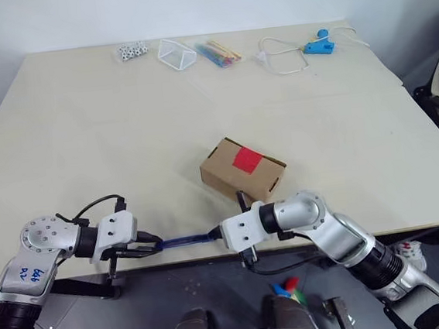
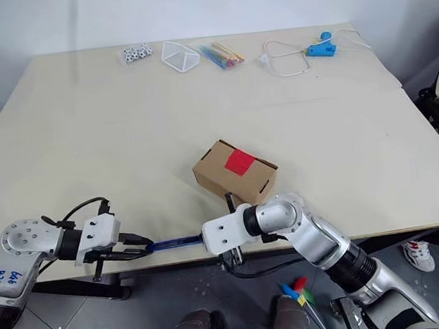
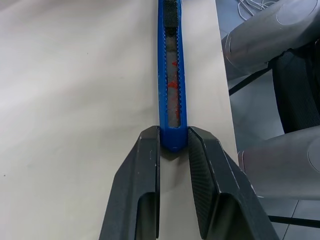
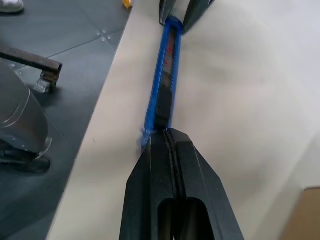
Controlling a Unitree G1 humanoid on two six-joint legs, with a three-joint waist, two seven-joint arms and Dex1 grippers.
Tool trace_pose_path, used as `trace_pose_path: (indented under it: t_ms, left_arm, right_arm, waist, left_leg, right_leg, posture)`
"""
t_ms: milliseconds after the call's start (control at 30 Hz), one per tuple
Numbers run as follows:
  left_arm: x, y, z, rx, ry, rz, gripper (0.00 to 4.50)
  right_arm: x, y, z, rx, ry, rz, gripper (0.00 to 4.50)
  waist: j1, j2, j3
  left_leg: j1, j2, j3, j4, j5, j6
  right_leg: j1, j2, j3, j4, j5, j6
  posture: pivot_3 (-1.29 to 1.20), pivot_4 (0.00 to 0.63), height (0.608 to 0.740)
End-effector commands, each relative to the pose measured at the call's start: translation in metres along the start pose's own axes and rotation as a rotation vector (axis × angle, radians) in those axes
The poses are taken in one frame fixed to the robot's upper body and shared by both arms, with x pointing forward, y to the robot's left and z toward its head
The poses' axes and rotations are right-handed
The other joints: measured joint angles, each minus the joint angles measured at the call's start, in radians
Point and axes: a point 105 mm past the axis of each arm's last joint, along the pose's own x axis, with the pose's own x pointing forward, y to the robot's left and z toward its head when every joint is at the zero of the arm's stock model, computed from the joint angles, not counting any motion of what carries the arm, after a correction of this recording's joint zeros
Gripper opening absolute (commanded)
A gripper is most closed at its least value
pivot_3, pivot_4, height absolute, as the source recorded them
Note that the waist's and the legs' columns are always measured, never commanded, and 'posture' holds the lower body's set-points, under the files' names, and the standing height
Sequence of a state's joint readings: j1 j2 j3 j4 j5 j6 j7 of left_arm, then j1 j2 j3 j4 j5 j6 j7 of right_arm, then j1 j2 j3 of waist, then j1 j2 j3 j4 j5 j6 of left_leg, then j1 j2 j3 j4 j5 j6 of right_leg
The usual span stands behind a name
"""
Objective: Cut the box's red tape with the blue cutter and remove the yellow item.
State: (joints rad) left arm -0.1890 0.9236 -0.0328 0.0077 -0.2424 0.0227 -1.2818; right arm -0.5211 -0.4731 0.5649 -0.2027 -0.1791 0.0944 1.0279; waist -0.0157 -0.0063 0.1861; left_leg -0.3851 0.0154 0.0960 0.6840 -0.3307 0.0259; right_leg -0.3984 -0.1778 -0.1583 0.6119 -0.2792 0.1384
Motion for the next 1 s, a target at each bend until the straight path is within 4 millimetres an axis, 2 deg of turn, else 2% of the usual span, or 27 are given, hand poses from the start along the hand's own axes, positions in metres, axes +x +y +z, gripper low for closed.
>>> trace_pose_path:
  t_ms: [33,467,1000]
  left_arm:
    - [0.003,-0.005,-0.006,-0.017,0.036,-0.025,0.79]
    - [0.004,-0.008,-0.002,-0.013,0.031,-0.026,0.79]
    - [0.006,-0.006,-0.001,-0.017,0.03,-0.02,0.79]
  right_arm:
    - [0.005,0.004,0.003,-0.006,-0.014,0.017,0.02]
    - [0.035,0.003,0.016,-0.036,-0.076,0.04,0.02]
    - [0.054,-0.007,0.028,-0.063,-0.124,0.04,0.02]
  waist:
    - [0.0,0.0,0.0]
    - [-0.002,0.0,0.0]
    - [-0.008,0.001,0.0]
  left_leg:
    - [0.0,0.0,0.0,0.0,0.0,0.0]
    - [0.0,0.0,0.0,0.0,0.0,0.0]
    - [0.0,0.0,0.0,0.0,0.0,0.0]
  right_leg:
    - [0.0,0.0,0.0,0.0,0.0,0.0]
    - [0.0,0.0,0.0,0.0,0.0,0.0]
    - [0.0,0.0,0.0,0.001,0.0,0.0]
  posture:
    - [0.0,0.15,0.74]
    - [0.0,0.15,0.74]
    - [0.0,0.15,0.74]
